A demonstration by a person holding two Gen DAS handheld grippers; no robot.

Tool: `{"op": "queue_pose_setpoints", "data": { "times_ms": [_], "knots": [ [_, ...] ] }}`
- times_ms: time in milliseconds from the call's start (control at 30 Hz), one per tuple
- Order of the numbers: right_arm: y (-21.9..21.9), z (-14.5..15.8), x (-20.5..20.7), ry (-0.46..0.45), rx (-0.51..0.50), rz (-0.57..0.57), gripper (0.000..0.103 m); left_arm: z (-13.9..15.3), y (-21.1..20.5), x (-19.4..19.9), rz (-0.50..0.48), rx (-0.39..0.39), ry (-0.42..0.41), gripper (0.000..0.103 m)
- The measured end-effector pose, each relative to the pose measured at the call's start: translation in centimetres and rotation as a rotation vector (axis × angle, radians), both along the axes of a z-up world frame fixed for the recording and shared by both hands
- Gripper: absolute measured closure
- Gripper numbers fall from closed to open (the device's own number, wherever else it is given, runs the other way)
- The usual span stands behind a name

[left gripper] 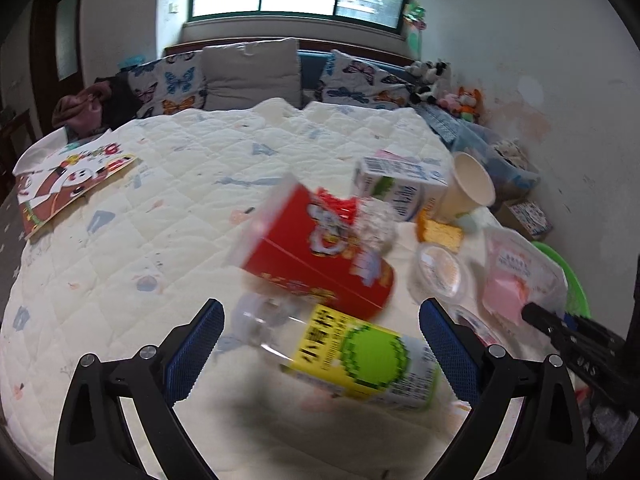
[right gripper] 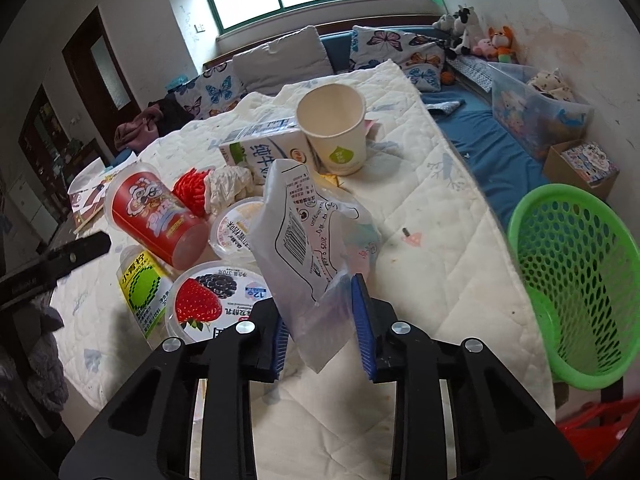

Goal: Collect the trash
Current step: 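Grasp the clear plastic wrapper with the right gripper, then carry the wrapper toward the green basket with the right gripper while the left grasps the strawberry-label tub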

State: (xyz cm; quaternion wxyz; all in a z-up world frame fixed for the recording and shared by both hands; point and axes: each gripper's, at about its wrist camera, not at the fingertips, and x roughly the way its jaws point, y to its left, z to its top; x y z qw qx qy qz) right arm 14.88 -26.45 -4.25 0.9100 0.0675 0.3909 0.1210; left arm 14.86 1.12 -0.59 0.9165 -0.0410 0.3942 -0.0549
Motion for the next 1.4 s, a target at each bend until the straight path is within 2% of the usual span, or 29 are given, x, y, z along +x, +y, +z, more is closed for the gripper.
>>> {"op": "queue_pose_setpoints", "data": {
  "times_ms": [333,600,733,900,1167,1233,1400],
  "knots": [
    [-3.2,1.9,-2.1,-0.050,0.037,-0.016,0.076,0.6,-7.8,-2.2,-0.325,0.093,-0.027,0.008],
    [-6.6,3.8,-3.8,-0.097,0.063,-0.059,0.076,-1.3,-12.7,-1.1,-0.511,0.215,0.044,0.008],
    [-8.6,4.2,-4.3,-0.107,0.054,-0.103,0.076,-2.2,-13.9,-0.4,-0.557,0.278,0.082,0.008],
    [-11.7,3.7,-4.5,-0.095,0.041,-0.180,0.076,-3.2,-14.6,0.3,-0.586,0.319,0.112,0.008],
    [-16.0,2.2,-4.6,-0.060,0.023,-0.292,0.076,-4.2,-15.0,1.1,-0.599,0.332,0.140,0.008],
    [-17.0,1.7,-4.4,-0.046,0.017,-0.314,0.076,-4.2,-14.9,1.2,-0.597,0.332,0.139,0.013],
    [-18.2,0.5,-4.1,-0.013,0.013,-0.347,0.075,-4.3,-14.9,1.2,-0.596,0.331,0.133,0.014]
  ]
}}
